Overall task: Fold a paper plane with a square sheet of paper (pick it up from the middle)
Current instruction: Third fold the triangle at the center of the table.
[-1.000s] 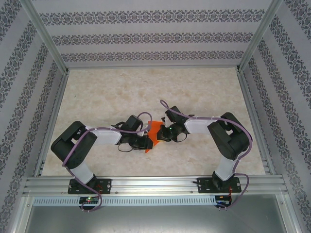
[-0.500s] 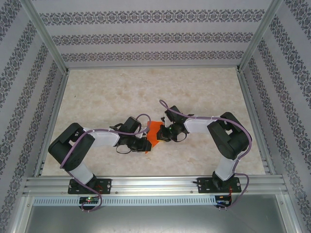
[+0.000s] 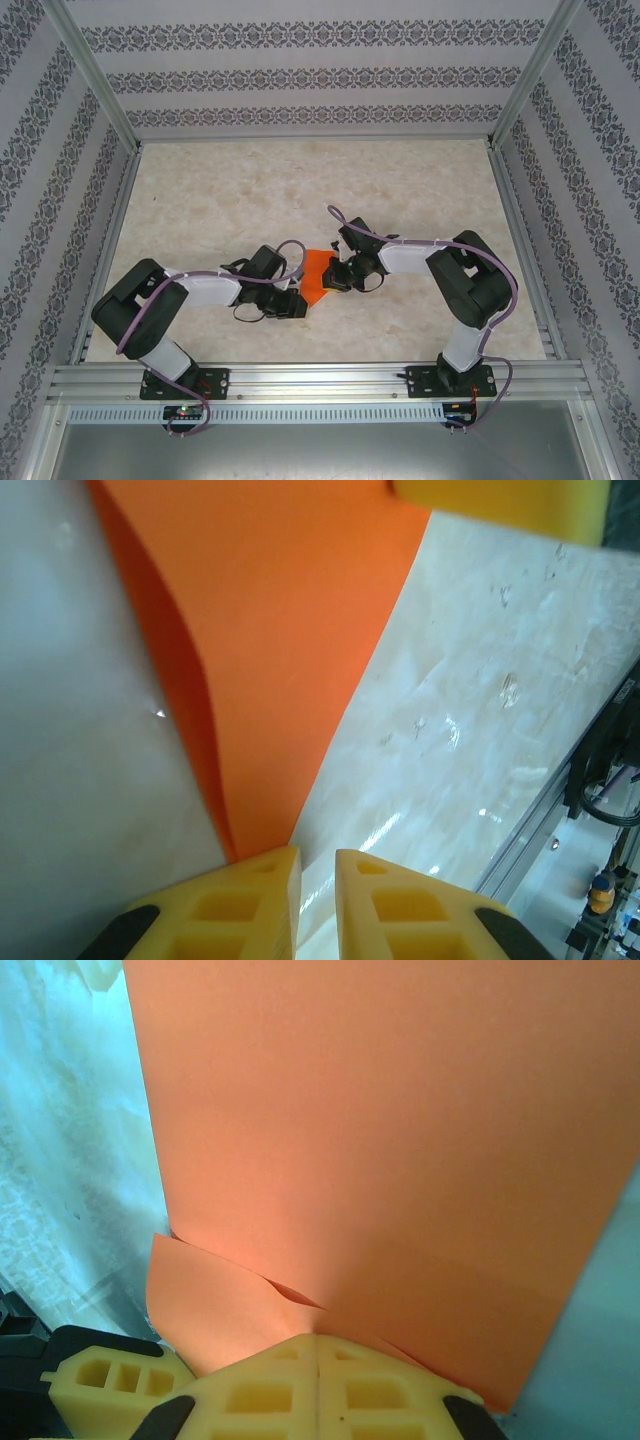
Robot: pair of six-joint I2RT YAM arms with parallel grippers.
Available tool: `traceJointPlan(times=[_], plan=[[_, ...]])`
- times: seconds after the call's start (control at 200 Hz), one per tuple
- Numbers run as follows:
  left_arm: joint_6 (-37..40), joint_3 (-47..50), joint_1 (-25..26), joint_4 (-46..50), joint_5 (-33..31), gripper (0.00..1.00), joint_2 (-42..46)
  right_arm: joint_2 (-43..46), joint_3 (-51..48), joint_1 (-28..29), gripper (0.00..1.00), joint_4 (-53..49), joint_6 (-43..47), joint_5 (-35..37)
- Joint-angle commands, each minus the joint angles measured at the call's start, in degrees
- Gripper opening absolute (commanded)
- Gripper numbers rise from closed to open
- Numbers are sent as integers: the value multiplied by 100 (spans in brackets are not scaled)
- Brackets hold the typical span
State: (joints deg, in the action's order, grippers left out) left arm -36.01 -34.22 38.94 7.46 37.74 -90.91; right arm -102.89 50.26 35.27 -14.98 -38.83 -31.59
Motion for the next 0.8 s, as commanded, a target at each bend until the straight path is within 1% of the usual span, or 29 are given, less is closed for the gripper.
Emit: traceJointPlan(times=[0.0, 0.105, 0.235, 0.335, 0.42, 0.505, 0.58, 0.699, 0.794], plan=[[17, 360, -11, 1441, -81, 20, -85, -407, -212, 1, 6, -629, 123, 1156], [-61, 370, -9, 1582, -189, 17, 92, -398, -203, 8, 6, -632, 128, 1148], [-210, 302, -10, 1638, -188, 19, 896, -390, -194, 35, 6, -623, 116, 1136], [-241, -24, -16, 1873, -471, 20, 1525, -396, -183, 44, 6, -574, 99, 1092], [-311, -289, -18, 1838, -806, 20, 1784, -414, -159, 52, 6, -567, 86, 1085], [-395, -434, -18, 1502, -955, 20, 1702, -416, -137, 54, 6, -567, 86, 1077], [-475, -553, -11, 1127, -961, 20, 1366, -418, -124, 53, 6, -552, 75, 1061], [-558, -756, -9, 653, -771, 19, 707, -433, -121, 67, 6, -537, 69, 1059], [-578, -840, 16, 399, -692, 20, 365, -417, -140, 67, 6, -514, 51, 1050]])
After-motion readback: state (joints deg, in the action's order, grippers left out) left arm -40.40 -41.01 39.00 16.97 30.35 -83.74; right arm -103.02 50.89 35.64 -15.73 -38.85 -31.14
